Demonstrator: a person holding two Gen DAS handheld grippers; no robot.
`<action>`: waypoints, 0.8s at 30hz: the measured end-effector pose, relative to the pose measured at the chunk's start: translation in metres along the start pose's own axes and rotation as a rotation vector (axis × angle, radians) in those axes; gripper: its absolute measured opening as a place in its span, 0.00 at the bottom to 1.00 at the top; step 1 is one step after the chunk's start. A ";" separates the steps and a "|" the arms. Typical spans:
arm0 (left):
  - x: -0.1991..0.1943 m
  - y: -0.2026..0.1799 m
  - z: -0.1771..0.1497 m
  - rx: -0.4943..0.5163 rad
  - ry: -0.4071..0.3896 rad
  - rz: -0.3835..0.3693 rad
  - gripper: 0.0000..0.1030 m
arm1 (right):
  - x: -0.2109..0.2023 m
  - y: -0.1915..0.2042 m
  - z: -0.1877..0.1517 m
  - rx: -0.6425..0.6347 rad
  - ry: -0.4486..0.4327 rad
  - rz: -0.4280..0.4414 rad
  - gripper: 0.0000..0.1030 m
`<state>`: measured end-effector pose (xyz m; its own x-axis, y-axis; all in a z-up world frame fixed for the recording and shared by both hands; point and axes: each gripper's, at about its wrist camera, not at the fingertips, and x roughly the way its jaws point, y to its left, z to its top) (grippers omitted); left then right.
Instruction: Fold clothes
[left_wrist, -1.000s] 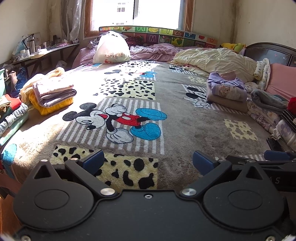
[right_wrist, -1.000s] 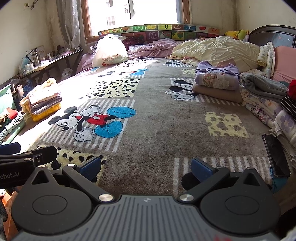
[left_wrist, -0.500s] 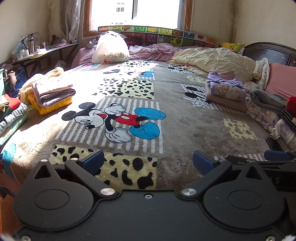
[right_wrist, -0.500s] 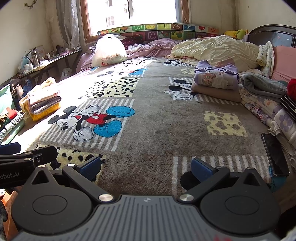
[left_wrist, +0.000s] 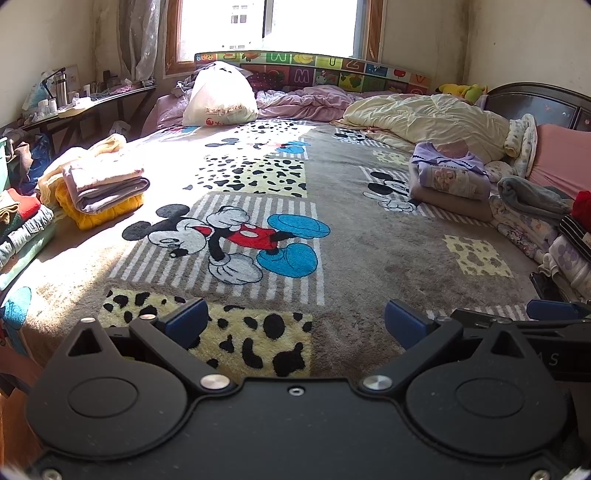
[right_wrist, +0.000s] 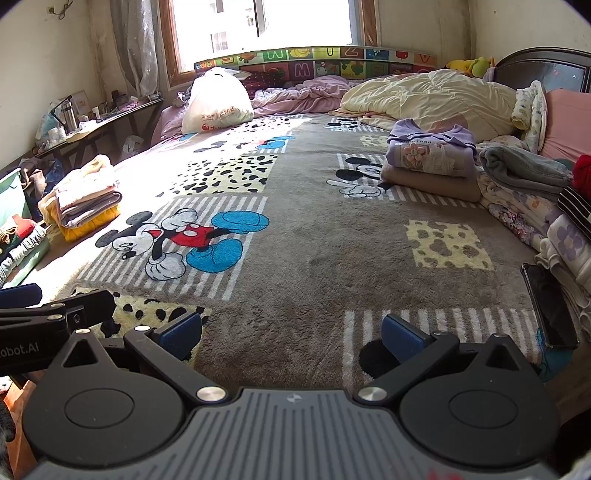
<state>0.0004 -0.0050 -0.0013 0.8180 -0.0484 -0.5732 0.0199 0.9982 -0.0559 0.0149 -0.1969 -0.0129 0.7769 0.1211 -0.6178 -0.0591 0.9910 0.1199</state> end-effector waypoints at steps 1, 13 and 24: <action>0.000 0.000 0.000 0.000 0.001 0.000 1.00 | 0.000 0.000 0.000 0.000 0.001 0.000 1.00; 0.005 0.000 -0.002 -0.003 0.006 -0.008 1.00 | 0.004 -0.002 -0.002 0.007 0.010 0.001 1.00; 0.016 0.007 -0.003 -0.033 0.027 -0.028 1.00 | 0.014 -0.004 -0.004 0.016 0.009 0.013 1.00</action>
<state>0.0125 0.0006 -0.0133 0.8016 -0.0774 -0.5928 0.0229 0.9948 -0.0990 0.0233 -0.1992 -0.0256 0.7706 0.1342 -0.6231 -0.0591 0.9884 0.1399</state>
